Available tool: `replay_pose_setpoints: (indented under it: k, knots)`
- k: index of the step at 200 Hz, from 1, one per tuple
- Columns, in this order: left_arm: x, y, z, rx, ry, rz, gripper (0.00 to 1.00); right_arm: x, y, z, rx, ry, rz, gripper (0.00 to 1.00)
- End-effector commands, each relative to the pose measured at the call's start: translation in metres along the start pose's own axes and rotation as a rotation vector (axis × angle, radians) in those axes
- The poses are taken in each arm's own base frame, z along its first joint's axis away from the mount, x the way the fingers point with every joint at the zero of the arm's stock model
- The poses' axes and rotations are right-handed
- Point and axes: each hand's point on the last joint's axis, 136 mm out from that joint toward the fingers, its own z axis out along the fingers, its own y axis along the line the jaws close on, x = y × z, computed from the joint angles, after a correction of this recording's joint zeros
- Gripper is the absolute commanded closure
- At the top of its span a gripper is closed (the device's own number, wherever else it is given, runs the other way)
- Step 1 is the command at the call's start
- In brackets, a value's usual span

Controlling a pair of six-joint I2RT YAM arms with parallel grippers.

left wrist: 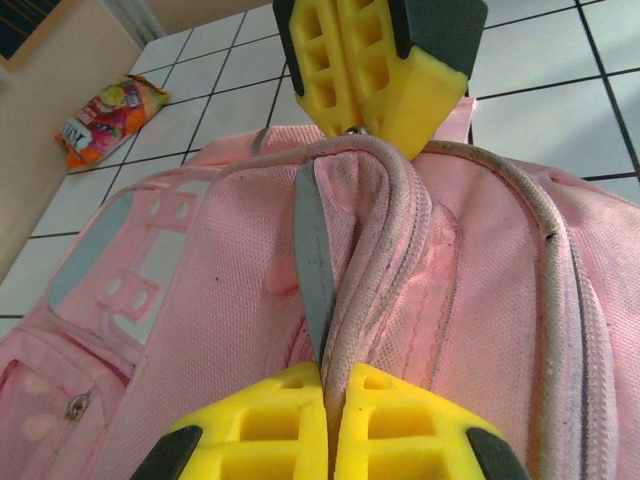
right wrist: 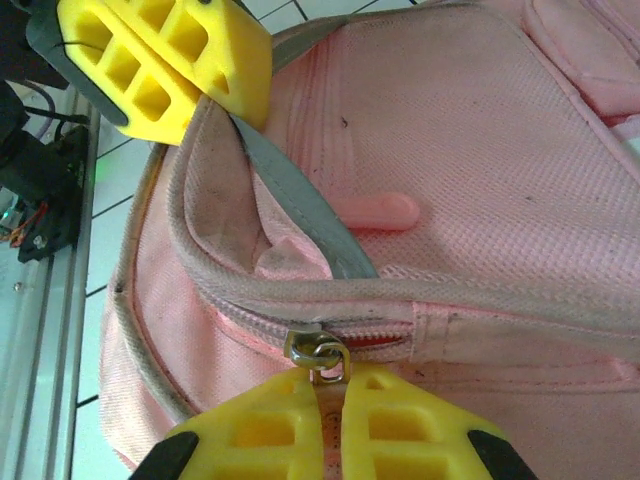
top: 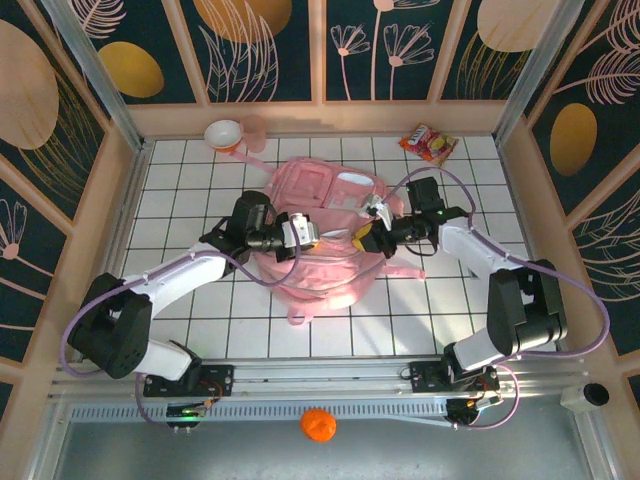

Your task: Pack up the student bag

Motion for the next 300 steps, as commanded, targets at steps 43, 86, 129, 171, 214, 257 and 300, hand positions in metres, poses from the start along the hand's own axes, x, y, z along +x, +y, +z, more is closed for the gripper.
replay_pose_setpoints:
  k: [43, 86, 129, 171, 214, 257, 300]
  knots:
    - [-0.04, 0.049, -0.009, -0.242, -0.058, 0.002, 1.0, -0.042, 0.045, -0.001, -0.073, -0.071, 0.106, 1.0]
    - [-0.053, 0.046, -0.004, -0.236, -0.098, -0.029, 1.0, -0.052, 0.061, 0.014, -0.046, -0.075, 0.178, 1.0]
    - [-0.066, 0.034, -0.002, -0.162, -0.164, -0.028, 1.0, -0.057, 0.072, 0.036, -0.041, -0.089, 0.292, 0.98]
    - [-0.053, 0.026, -0.002, -0.158, -0.13, 0.02, 1.0, -0.054, 0.058, 0.033, 0.046, -0.062, 0.526, 0.61]
    - [-0.047, 0.012, -0.001, -0.115, -0.138, 0.078, 1.0, -0.035, 0.029, -0.001, 0.172, -0.067, 0.854, 0.45]
    - [-0.052, 0.007, -0.002, -0.091, -0.161, 0.109, 1.0, -0.038, 0.011, -0.031, 0.201, -0.202, 1.022, 0.45]
    - [-0.054, 0.004, -0.003, -0.072, -0.174, 0.124, 1.0, -0.048, 0.01, -0.015, 0.137, -0.2, 1.057, 0.46]
